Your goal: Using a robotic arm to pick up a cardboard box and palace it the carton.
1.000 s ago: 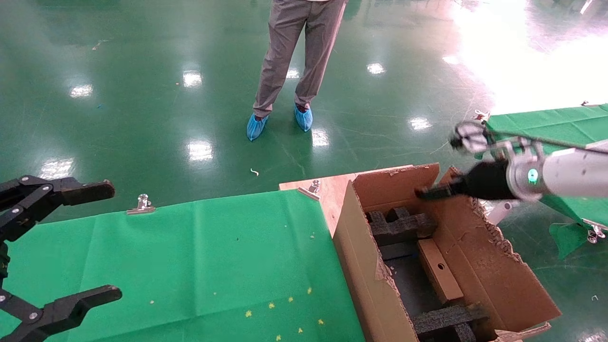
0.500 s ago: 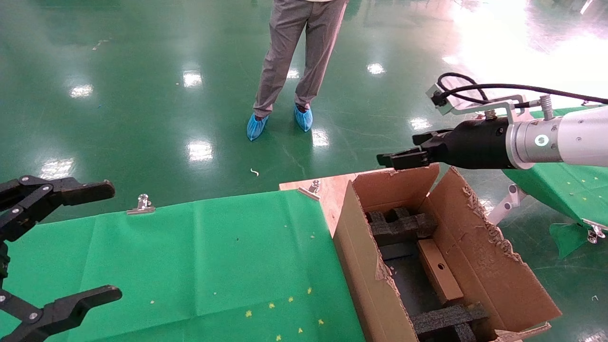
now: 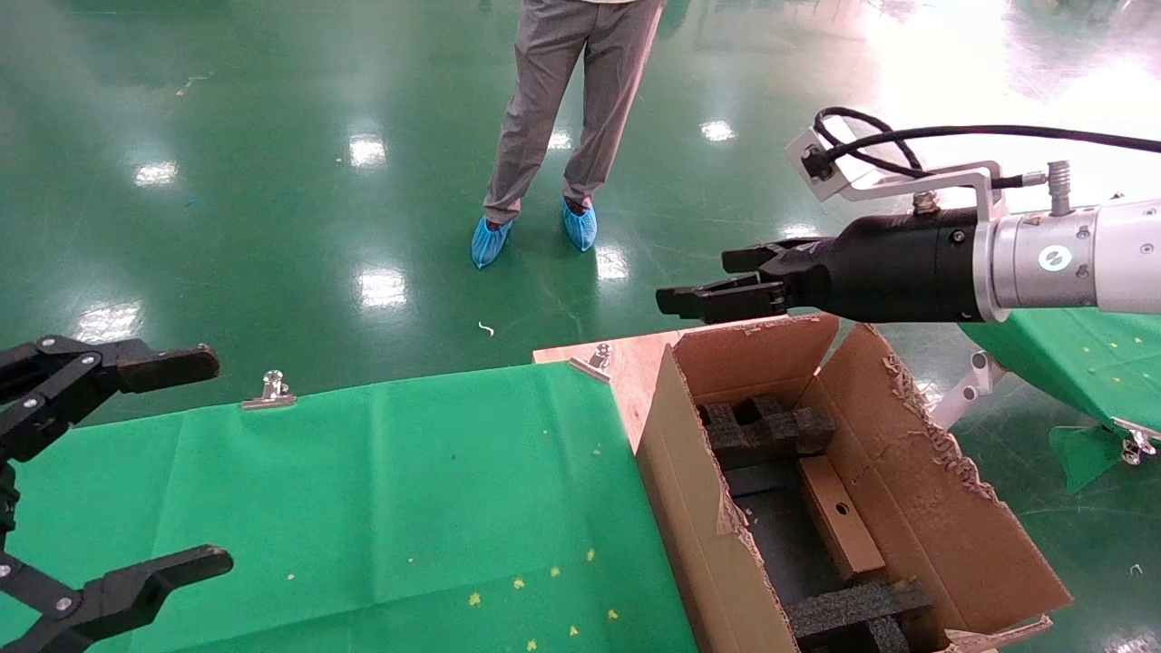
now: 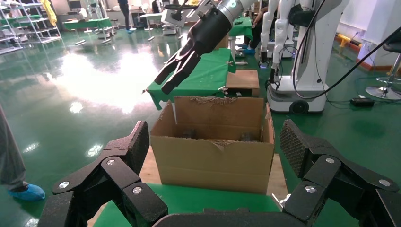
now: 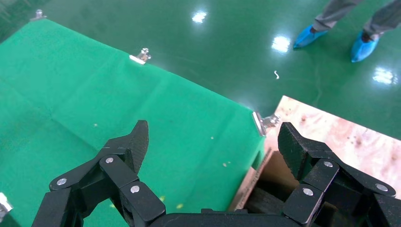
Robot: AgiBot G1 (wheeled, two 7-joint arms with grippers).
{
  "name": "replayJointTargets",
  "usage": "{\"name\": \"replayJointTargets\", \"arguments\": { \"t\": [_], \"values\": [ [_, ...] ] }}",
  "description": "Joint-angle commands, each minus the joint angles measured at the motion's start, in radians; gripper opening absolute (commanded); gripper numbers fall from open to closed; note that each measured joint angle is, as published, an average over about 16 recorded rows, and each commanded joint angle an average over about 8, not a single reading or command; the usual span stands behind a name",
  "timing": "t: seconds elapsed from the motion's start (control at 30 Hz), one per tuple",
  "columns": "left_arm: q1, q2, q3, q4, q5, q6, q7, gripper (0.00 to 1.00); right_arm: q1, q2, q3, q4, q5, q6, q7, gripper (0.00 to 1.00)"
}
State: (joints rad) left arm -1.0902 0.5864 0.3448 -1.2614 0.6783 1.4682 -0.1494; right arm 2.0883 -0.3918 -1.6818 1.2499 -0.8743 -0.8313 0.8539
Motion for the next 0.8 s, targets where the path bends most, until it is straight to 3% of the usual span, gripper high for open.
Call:
{"name": "replayJointTargets", "arguments": {
  "t": [0.03,0.23,0.8],
  "values": [
    [0.000,0.000,0.000,0.000,0.000,0.000,0.000,1.00,0.003,0.001,-0.003,0.000,0.004,-0.001,0.002,1.00],
    [0.000,0.000,0.000,0.000,0.000,0.000,0.000,1.00,-0.060,-0.012,0.083,0.002,0.011,-0.041,-0.038,1.00],
    [0.000,0.000,0.000,0.000,0.000,0.000,0.000,1.00,-0.349,-0.075,0.483,0.012,0.051,-0.230,-0.229,1.00]
  ]
}}
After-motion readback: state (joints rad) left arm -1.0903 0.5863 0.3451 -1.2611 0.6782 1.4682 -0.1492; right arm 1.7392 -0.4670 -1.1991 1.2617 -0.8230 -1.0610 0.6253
